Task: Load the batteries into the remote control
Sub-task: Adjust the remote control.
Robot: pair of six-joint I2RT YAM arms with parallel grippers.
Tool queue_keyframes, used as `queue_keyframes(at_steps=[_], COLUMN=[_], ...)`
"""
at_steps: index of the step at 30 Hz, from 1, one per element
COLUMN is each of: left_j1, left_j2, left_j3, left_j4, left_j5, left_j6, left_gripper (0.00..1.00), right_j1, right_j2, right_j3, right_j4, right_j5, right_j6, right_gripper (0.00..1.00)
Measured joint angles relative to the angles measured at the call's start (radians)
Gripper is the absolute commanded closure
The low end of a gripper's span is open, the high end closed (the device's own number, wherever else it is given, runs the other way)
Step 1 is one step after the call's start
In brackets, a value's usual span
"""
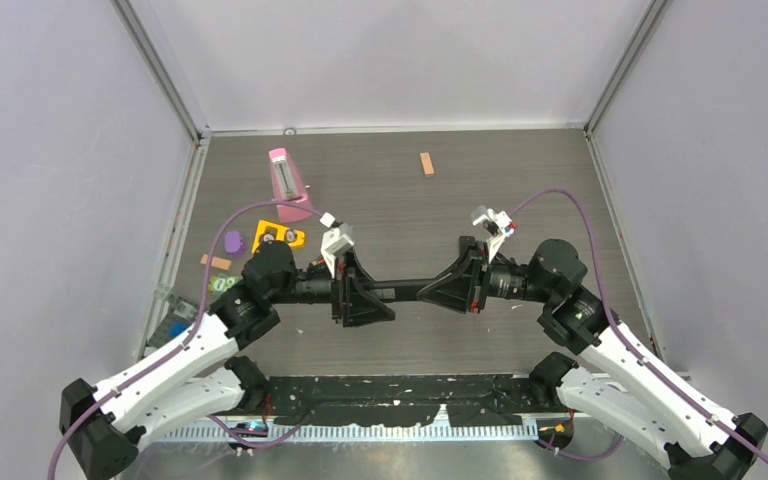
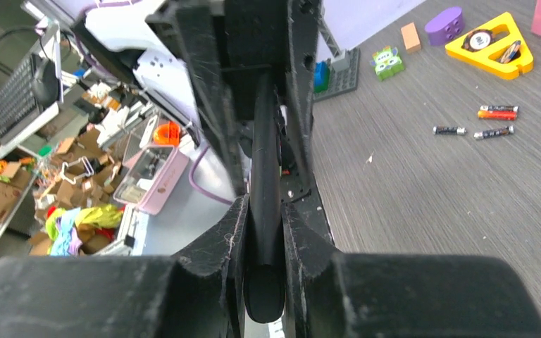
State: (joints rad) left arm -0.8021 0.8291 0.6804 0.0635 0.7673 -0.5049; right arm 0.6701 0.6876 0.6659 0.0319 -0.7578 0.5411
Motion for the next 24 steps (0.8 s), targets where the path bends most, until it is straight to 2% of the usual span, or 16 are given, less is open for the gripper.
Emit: queue_keyframes(at_steps=[4,10,14,17,18,20,21,24], left_j1=[0.049,0.085,0.107,0.117,0.117,0.118,0.118,0.122], left_j2=[0.007,0.044,0.058,0.058,0.058,0.058,0.058,0.056], left_j3=[-0.094,-0.167,-0.193,-0.2,-0.201,-0.202,-0.204,-0.207], left_j4=[0.194,0.435,0.537,0.583,0.59,0.6,0.599,0.604], left_j5=[-0.029,-0.069,-0.09,-0.108,-0.113,-0.122,-0.127,-0.119], left_j6=[-0.159,-0.346,-0.429,-0.465,-0.47,-0.488,-0.488,-0.492], left_gripper=[0.57,0.43,0.42,0.52,0.64,0.76,0.79,0.8], right_j1=[0.0,-0.005,-0.005,-0.005,-0.005,-0.005,-0.005,-0.005], right_j2=[-0.005,0.021,0.044,0.06,0.065,0.072,0.074,0.079], right_j3=[-0.023,-0.06,-0.078,-0.089,-0.094,-0.106,-0.109,-0.111], right_j4=[0.082,0.159,0.185,0.208,0.216,0.234,0.245,0.265], right_j5=[0.039,0.069,0.078,0.084,0.085,0.086,0.084,0.076], right_j6=[0.073,0.146,0.181,0.205,0.215,0.229,0.236,0.253], right_gripper=[0.91,0.91,0.91,0.91,0.91,0.91,0.9,0.89])
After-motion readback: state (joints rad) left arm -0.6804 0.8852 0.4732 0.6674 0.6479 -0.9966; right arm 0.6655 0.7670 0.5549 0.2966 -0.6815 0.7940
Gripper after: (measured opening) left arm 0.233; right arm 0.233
